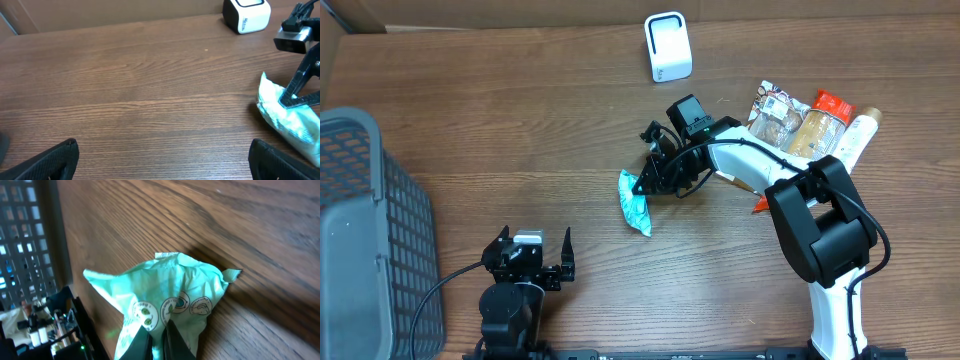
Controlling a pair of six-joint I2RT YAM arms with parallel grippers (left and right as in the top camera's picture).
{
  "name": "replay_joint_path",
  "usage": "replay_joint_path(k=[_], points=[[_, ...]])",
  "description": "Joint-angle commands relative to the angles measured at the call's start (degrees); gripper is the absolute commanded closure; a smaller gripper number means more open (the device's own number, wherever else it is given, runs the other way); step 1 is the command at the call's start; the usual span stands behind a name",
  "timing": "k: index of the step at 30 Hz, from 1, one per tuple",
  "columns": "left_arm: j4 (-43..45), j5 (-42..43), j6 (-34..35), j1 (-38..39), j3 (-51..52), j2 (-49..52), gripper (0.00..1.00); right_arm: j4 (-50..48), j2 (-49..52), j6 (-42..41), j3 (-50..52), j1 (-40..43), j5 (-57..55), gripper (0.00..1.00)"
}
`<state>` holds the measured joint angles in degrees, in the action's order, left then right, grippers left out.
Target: Scan the item barcode
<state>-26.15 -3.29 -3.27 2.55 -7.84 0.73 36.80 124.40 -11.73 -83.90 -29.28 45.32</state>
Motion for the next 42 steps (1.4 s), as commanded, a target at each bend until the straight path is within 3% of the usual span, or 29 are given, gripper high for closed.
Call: replay_joint_path(k=[1,3,13,16,26,31,35,38,42], points=[[0.00,-0.50,0.70,0.00,0.35,-0.48,0.01,1.18,-0.50,-1.84,-0.35,0.20,-7.61,0.92],[0.00,-0.50,0.70,0.00,0.35,-0.48,0.00,2.21,-0.50,-1.81,-0.37,0.85,-8.46,0.82],[0.00,-0.50,0.70,0.00,0.35,-0.48,0.00,15.43,-1.09,2.23,-5.99,5.81,-19.71,0.65],[0.00,-0.50,0.70,0.00,0.35,-0.48,0.00,20.48,-2.27,3.67,-9.55,5.81,-26.80,0.64],[0.00,-0.48,0.70,0.00,0.35,-0.48,0.00,31.74,-4.83,7.54,-19.39,0.66,-33.29,0.61],[0.00,-0.48,0.70,0.00,0.35,-0.48,0.00,31.74,-4.81,6.78,-18.88,-6.91,-42.36,0.52],[0.00,-0.50,0.70,0.00,0.35,-0.48,0.00,28.50,-4.70,0.61,-15.98,-14.01,-61.11,0.32],[0.00,-0.50,0.70,0.00,0.35,-0.48,0.01,25.46,-4.70,-0.79,-13.29,-15.45,-62.88,0.31],[0.00,-0.50,0.70,0.00,0.35,-0.48,0.00,21.66,-4.70,-3.28,-9.22,-15.74,-63.36,0.40]])
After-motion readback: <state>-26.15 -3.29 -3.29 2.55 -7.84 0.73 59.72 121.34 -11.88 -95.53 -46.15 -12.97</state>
